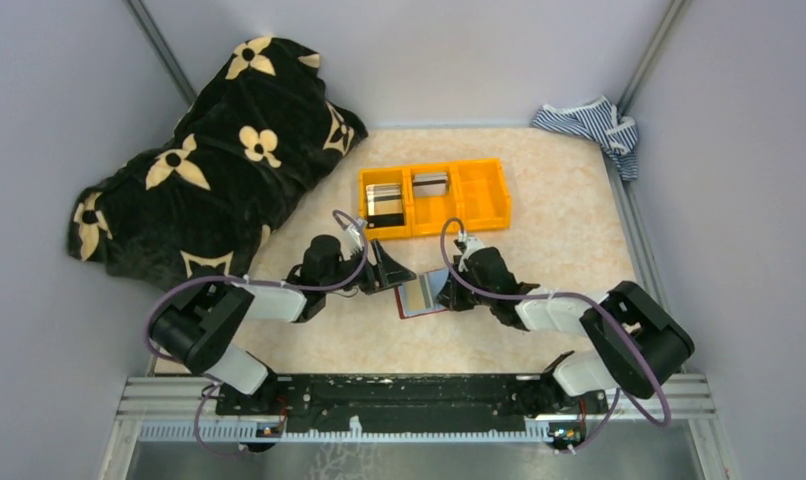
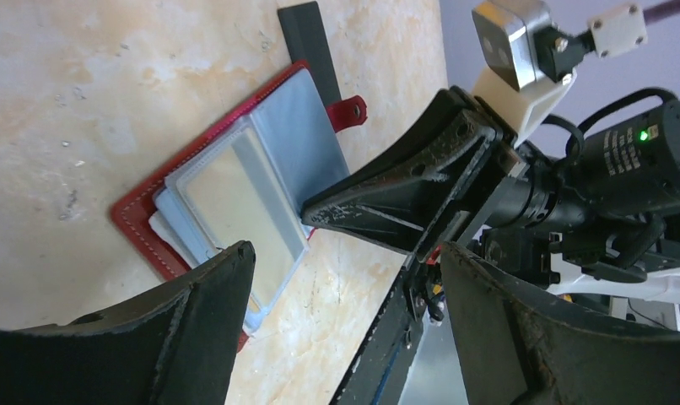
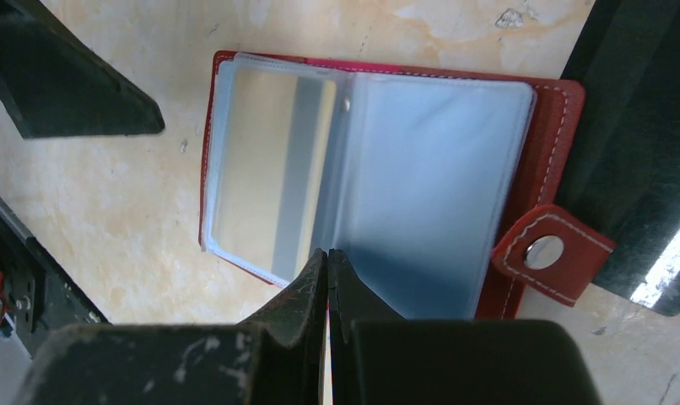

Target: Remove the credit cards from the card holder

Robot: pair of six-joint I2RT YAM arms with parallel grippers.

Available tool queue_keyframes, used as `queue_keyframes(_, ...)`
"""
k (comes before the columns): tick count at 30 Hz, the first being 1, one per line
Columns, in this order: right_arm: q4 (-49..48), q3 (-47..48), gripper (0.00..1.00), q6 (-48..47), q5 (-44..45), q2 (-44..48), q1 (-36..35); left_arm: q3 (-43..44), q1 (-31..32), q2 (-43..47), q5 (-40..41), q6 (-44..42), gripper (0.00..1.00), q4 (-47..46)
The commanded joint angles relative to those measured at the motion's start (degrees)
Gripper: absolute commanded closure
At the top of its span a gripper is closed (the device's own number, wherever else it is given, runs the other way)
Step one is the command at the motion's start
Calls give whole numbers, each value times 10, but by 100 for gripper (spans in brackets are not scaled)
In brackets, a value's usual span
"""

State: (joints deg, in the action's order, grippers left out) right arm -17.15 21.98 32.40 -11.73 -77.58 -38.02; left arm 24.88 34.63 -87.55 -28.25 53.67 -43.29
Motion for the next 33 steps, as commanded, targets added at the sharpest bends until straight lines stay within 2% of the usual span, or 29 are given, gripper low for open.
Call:
queue_keyframes(1, -13, 37, 100, -1, 9, -19, 8, -6, 16, -32, -35, 40, 14, -71)
queue_keyframes(5, -27, 32, 100, 2, -2, -27, 7, 5, 20, -45, -27, 32, 14, -55)
queue_keyframes(17, -30, 26, 100, 0, 2, -29, 7, 35, 22, -20, 30, -57, 14, 122)
queue_keyframes(27, -31, 26, 100, -2, -6, -31, 7, 42, 29, -50, 30, -46, 14, 93)
queue_keyframes(33, -32, 21, 100, 0, -5, -30, 7, 50, 31, -4, 41, -58, 14, 133)
